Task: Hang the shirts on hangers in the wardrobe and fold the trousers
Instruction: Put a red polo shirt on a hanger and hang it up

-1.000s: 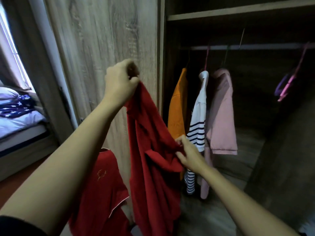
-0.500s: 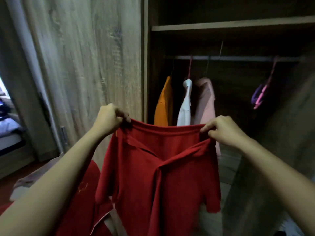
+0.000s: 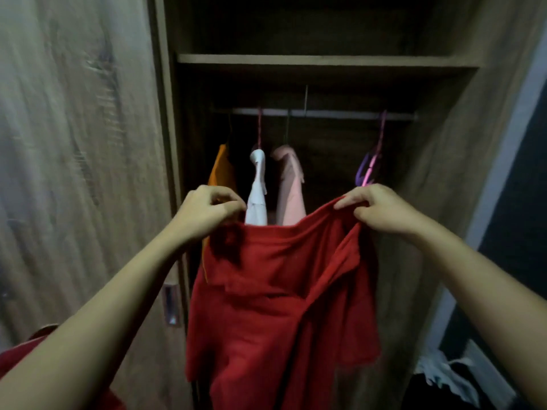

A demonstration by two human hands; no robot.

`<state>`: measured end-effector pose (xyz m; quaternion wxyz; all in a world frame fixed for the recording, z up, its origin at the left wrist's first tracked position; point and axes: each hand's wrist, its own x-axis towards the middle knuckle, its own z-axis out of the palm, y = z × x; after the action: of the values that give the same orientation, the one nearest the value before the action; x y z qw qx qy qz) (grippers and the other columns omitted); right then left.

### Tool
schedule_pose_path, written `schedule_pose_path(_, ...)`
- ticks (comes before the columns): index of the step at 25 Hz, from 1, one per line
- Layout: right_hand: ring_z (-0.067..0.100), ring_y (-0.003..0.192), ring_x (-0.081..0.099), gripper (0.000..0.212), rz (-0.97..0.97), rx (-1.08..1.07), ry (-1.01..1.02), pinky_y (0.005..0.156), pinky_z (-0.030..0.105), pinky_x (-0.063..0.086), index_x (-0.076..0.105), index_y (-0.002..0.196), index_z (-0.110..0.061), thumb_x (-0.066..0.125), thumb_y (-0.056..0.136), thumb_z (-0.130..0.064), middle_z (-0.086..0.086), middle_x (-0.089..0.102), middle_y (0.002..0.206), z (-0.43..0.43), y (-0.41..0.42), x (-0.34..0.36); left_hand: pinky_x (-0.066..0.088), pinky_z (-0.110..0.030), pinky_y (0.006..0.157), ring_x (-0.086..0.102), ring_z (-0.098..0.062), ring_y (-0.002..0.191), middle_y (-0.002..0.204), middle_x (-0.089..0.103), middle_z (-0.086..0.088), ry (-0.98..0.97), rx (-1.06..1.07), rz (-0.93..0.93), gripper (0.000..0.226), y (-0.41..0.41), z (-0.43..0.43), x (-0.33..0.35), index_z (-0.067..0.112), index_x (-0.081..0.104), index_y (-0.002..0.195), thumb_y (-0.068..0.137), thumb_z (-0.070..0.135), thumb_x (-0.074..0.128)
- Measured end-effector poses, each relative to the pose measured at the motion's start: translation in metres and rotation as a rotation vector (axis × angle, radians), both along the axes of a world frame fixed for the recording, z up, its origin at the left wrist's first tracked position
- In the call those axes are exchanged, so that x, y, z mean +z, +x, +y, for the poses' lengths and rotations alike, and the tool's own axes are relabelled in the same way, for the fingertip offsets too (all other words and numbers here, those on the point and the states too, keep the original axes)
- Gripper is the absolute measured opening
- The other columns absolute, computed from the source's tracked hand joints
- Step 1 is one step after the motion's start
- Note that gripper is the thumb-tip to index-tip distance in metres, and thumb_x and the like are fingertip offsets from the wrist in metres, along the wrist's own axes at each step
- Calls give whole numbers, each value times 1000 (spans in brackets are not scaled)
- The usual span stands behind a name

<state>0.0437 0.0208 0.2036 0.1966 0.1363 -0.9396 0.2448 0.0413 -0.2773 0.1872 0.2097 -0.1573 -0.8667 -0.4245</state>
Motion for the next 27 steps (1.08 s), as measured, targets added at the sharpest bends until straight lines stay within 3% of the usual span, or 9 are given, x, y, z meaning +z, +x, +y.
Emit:
schedule_pose_path(2, 6, 94, 61, 48, 4, 17, 38, 71, 1, 40, 74, 99, -16, 45, 71, 12, 2, 71, 107, 2, -2, 4, 44, -16, 70, 60, 3, 72, 72, 69, 16, -16, -29, 53, 14, -15, 31, 2, 26, 72, 79, 77, 25, 58)
schedule_pose_path(5, 11, 104, 62, 47, 35, 18, 95, 81, 8, 41, 73, 101, -13, 47, 71, 11, 2, 70, 110, 11, -9, 7, 50, -25, 77, 64, -8, 73, 80, 72, 4, 55, -48, 90, 15, -44, 84, 9, 20, 71, 86, 80, 16, 59)
schedule_pose_path(8, 3, 99, 57, 47, 17, 20, 136, 73, -6, 33, 72, 103, -10, 47, 71, 11, 3, 69, 112, 28, -18, 11, 48, -13, 51, 59, 1, 51, 80, 72, -2, 183, -147, 27, 18, -78, 137, 19, 14, 69, 91, 81, 9, 55)
schedule_pose_path(10, 2, 99, 56, 47, 13, 27, 167, 72, -8, 30, 73, 102, -11, 47, 70, 11, 2, 69, 112, 40, -24, 13, 43, -11, 44, 56, 2, 47, 81, 68, -3, 235, -196, -41, 18, -104, 174, 24, 15, 66, 95, 85, 9, 52)
schedule_pose_path(13, 7, 110, 57, 47, -5, 44, 203, 80, -7, 29, 73, 103, -13, 48, 70, 11, 0, 67, 113, 61, -32, 17, 56, -28, 68, 66, -16, 76, 94, 69, -8, 262, -219, -118, 23, -151, 228, 31, 15, 68, 100, 90, 28, 52)
schedule_pose_path(16, 8, 112, 57, 48, 0, 51, 233, 88, 1, 34, 72, 105, -14, 49, 70, 10, -1, 67, 115, 81, -41, 22, 48, -39, 95, 61, -32, 106, 112, 66, -18, 124, -217, -138, 50, -199, 270, 37, 7, 66, 108, 94, 47, 39)
schedule_pose_path(19, 9, 112, 57, 48, 8, 48, 226, 96, 12, 37, 72, 105, -14, 49, 70, 10, -1, 66, 116, 95, -49, 24, 47, -35, 92, 59, -33, 110, 122, 61, -20, 127, -219, -223, 64, -236, 297, 38, -1, 58, 118, 88, 52, 42)
schedule_pose_path(22, 9, 114, 56, 49, 6, 56, 210, 97, 11, 36, 71, 106, -13, 48, 70, 10, 0, 66, 117, 104, -56, 22, 47, -31, 72, 64, -32, 92, 108, 66, -24, 84, -179, -209, 44, -247, 313, 40, -1, 65, 100, 86, 38, 49)
schedule_pose_path(27, 11, 117, 54, 50, 3, 33, 157, 94, 4, 32, 70, 108, -10, 46, 71, 12, 3, 64, 121, 107, -63, 15, 40, -34, 89, 51, -40, 115, 123, 55, -30, -4, -37, -49, 37, -246, 315, 44, -9, 56, 112, 98, 19, 34)
